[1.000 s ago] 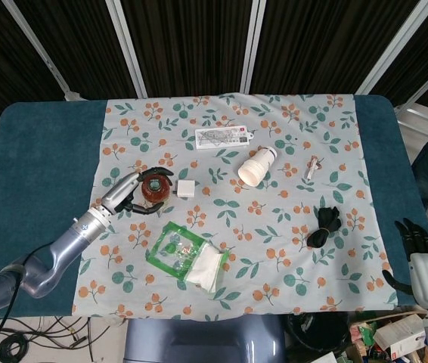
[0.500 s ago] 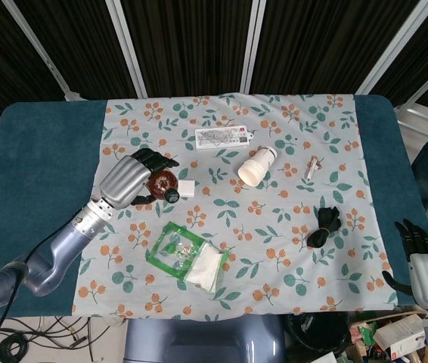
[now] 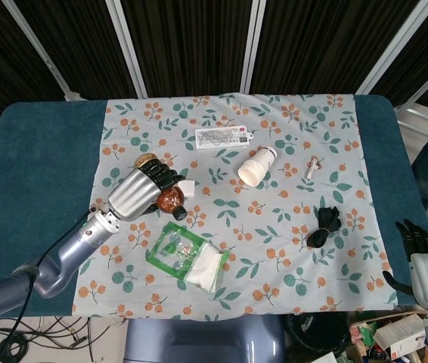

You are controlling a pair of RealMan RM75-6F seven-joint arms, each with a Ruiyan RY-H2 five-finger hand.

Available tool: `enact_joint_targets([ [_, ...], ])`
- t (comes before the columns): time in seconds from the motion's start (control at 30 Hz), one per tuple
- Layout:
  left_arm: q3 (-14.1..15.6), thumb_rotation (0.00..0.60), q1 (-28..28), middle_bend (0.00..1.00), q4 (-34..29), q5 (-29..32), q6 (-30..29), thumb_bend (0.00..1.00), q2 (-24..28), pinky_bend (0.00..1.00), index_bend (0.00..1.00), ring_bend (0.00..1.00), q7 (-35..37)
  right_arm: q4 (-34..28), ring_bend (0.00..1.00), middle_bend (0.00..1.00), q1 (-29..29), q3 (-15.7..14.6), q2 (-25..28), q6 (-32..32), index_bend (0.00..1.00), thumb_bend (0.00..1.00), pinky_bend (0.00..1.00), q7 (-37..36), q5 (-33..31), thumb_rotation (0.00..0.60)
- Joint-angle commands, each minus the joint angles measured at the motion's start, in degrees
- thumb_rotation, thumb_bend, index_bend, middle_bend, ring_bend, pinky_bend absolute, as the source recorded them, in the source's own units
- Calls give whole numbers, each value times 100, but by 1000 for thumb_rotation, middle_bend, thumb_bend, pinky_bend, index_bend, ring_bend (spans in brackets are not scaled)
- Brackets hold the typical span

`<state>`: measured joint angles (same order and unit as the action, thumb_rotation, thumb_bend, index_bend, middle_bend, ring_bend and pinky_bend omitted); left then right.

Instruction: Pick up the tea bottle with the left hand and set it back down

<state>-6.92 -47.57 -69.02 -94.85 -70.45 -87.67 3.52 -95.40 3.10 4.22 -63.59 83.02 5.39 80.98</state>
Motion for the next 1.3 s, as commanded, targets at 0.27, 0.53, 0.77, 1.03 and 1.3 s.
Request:
enact_joint_targets([
  [0.27,-1601,600,-37,321,-3620,2267,2925,580,2203,493,277,310,7045,-3,60,28,4,-7,-12,-3,0,126,151,33,8,600],
  [0.53,-1665,600,434,318,-3127,-438,1777,580,2890,517,273,310,11089,-14,61,28,5,-12,-11,-17,0,127,151,59,-8,600],
  [0.77,-1107,600,624,329,-2252,-1309,166,580,2680,517,298,310,11244,-31,61,28,9,-15,-9,-28,0,127,151,78,-15,600],
  [1.03,-466,600,436,325,-1842,-1103,1041,580,2014,518,301,310,8159,-39,61,29,4,-15,-9,-28,0,127,151,84,-31,600],
  [1.3,-280,600,429,325,-1510,-639,1711,580,1446,520,303,310,4801,-37,60,29,3,-12,-2,-37,0,127,151,56,-44,600],
])
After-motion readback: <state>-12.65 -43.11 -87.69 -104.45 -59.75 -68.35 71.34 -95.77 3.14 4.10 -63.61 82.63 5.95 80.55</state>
